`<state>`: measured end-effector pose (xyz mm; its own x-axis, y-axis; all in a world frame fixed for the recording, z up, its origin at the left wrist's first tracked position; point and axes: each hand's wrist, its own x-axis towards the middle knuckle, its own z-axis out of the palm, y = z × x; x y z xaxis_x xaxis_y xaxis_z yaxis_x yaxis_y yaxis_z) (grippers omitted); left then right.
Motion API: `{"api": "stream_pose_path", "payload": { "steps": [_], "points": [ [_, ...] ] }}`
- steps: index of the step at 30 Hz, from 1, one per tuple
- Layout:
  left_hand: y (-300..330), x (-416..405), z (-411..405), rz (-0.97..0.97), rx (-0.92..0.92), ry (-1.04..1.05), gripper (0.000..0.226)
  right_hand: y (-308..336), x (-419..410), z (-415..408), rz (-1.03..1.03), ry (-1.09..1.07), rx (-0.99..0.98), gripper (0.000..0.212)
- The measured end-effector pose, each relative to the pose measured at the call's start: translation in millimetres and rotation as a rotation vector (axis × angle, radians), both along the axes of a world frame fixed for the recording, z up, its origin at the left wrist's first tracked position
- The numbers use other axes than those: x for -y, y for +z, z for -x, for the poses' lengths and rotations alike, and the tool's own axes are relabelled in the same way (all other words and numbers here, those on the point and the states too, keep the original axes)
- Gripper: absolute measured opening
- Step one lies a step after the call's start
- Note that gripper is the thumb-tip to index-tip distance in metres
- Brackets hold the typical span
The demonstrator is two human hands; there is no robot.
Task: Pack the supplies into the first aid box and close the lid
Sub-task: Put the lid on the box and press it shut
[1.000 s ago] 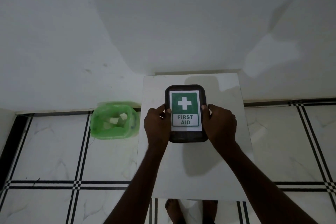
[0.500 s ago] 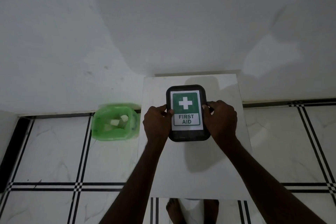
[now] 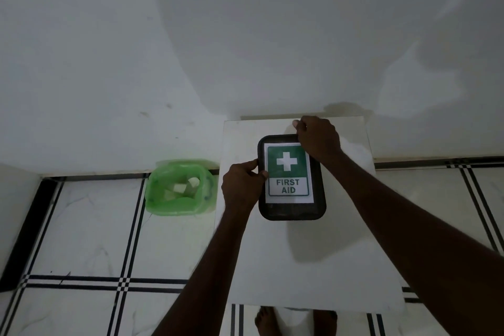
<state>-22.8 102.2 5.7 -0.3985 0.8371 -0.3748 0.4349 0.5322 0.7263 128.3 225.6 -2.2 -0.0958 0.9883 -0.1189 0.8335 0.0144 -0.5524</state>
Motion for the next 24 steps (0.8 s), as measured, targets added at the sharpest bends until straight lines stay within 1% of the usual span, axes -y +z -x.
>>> {"api": "stream_pose_path", "payload": {
  "steps": [3, 5, 8, 11, 13, 16, 18, 19, 21, 24],
  "points": [
    [-2, 2, 2, -0.006, 0.078, 0.008, 0.040, -10, 4, -2, -0.029, -0.027, 0.017, 0.053],
    [-2, 2, 2, -0.019, 0.126, 0.028, 0.038, -13, 3, -3, -0.047, -0.039, 0.017, 0.057],
    [1, 2, 1, -0.023, 0.147, 0.050, 0.035, -14, 2, -2, -0.077, -0.025, 0.045, 0.059],
    [2, 1, 1, -0.006, 0.154, 0.068, 0.033, -8, 3, -3, -0.046, 0.008, 0.086, 0.060],
    [2, -1, 3, 0.025, 0.216, 0.078, 0.032, -2, 0, -5, -0.014, -0.001, 0.085, 0.059],
    [6, -9, 16, 0.098, 0.285, 0.075, 0.043, 7, -2, -8, 0.091, -0.048, -0.029, 0.045],
    [11, -21, 25, 0.089, 0.310, 0.080, 0.050, 7, 3, -16, 0.182, -0.096, -0.094, 0.041],
    [14, -29, 27, 0.068, 0.329, 0.092, 0.051, 5, 5, -22, 0.235, -0.128, -0.144, 0.040],
    [17, -45, 28, 0.043, 0.340, 0.113, 0.045, 0, 8, -32, 0.328, -0.223, -0.307, 0.032],
    [11, -64, 27, 0.076, 0.330, 0.099, 0.027, 2, 9, -38, 0.398, -0.316, -0.489, 0.021]
  ]
}}
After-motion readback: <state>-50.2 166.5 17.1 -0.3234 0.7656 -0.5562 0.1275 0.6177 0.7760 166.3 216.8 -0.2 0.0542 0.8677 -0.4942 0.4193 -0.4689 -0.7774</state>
